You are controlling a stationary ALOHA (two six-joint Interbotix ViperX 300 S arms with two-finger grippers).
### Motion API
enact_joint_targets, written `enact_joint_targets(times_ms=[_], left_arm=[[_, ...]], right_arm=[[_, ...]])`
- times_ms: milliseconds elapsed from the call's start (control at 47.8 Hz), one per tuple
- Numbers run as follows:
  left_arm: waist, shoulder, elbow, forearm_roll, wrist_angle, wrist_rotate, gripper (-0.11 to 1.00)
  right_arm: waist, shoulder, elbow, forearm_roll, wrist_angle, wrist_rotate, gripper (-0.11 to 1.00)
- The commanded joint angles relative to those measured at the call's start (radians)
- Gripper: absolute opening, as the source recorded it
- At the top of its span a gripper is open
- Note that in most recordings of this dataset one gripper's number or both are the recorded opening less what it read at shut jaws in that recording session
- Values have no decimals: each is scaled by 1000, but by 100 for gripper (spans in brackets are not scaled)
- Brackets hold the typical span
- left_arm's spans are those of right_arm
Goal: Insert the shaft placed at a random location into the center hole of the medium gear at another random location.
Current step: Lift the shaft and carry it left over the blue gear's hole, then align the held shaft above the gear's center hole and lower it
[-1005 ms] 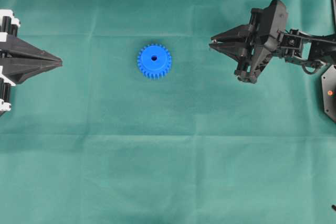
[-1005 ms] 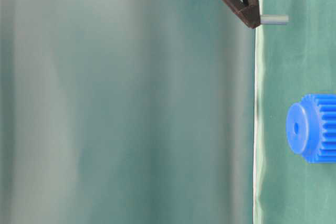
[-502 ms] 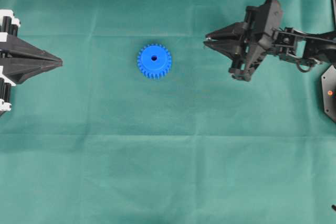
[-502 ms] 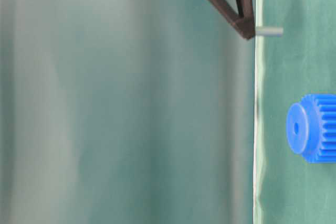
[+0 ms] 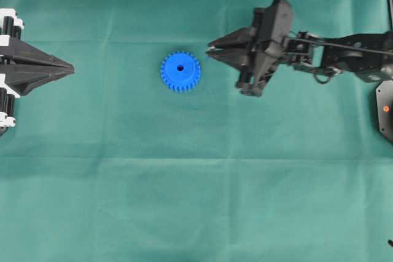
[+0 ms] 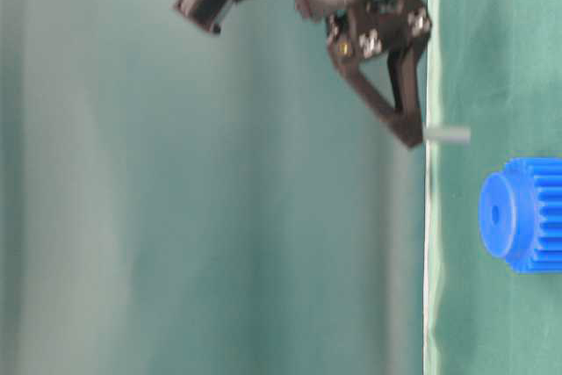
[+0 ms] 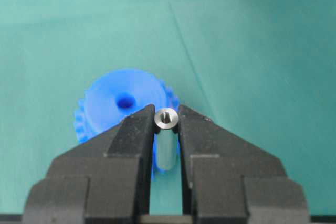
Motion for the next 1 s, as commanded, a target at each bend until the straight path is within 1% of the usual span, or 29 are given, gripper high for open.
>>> enact_joint_targets(times_ms=[0,251,419,984], left_arm=[[3,12,-15,2,-5,-2,0],[3,12,-15,3,-5,-2,0],[3,12,-15,2,-3,-2,0],[9,12,-15,3,2,-2,0]], right_arm=[[9,11,-61,-2,12,3,14],[23,95,-172,-2,48,3,14],[28,124,-216,-2,64,3,14],[29,133,-218,0,81,3,14]])
